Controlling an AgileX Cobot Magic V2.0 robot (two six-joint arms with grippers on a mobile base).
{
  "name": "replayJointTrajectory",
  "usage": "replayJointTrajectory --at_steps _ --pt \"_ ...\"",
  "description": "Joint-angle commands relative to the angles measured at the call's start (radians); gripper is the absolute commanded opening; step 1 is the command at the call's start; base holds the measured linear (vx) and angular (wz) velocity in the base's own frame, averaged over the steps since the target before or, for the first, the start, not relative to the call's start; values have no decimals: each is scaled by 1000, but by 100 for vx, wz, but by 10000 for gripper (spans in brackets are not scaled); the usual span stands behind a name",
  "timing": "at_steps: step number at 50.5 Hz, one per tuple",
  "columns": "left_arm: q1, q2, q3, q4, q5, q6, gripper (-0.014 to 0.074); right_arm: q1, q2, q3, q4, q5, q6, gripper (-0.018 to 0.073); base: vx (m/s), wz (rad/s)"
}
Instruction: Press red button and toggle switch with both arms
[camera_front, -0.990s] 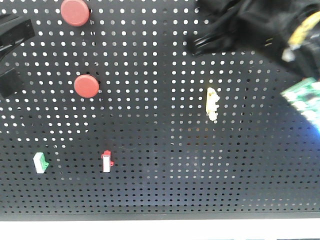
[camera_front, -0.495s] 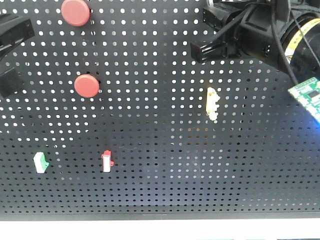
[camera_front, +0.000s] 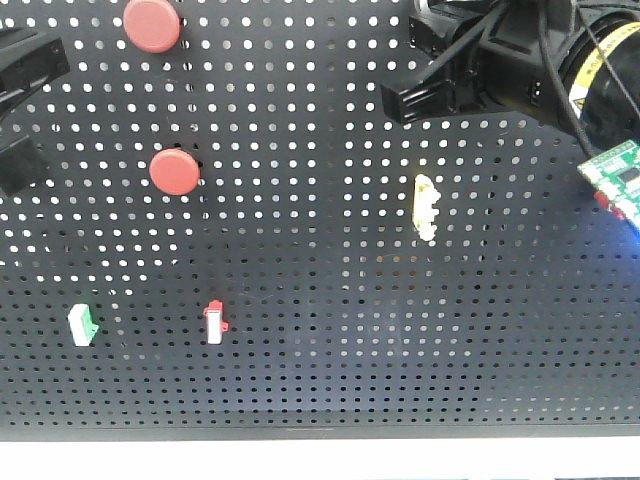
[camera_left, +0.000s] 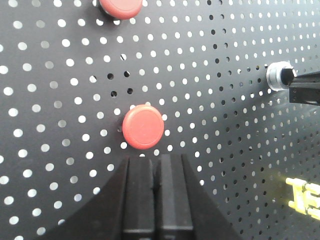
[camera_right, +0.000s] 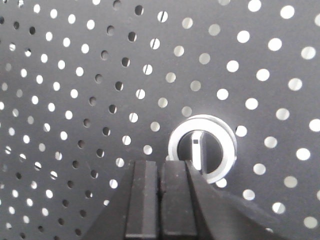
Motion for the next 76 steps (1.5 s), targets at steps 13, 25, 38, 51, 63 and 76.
replayJointTrajectory --at_steps 13,25,38,51,63,76 --pt "-3 -16 -29 -21 -7 -3 2 -36 -64 -59 -136 64 -6 -3 0 0" --pt "-3 -16 -29 -21 -8 -3 2 -36 -79 -59 -193 93 -6 -3 0 0" --pt "-3 -16 -29 -21 -8 -3 2 -36 -99 -57 -166 81 21 -3 0 0" --pt "-3 -16 -29 -21 -7 -3 2 -31 -182 -54 48 -6 3 -3 0 0" --pt "-3 -13 -29 -21 -8 -3 2 -31 -238 -54 129 27 3 -3 0 0" --pt "-3 -13 -29 -22 -10 -3 2 -31 -239 -54 147 86 -52 -3 0 0"
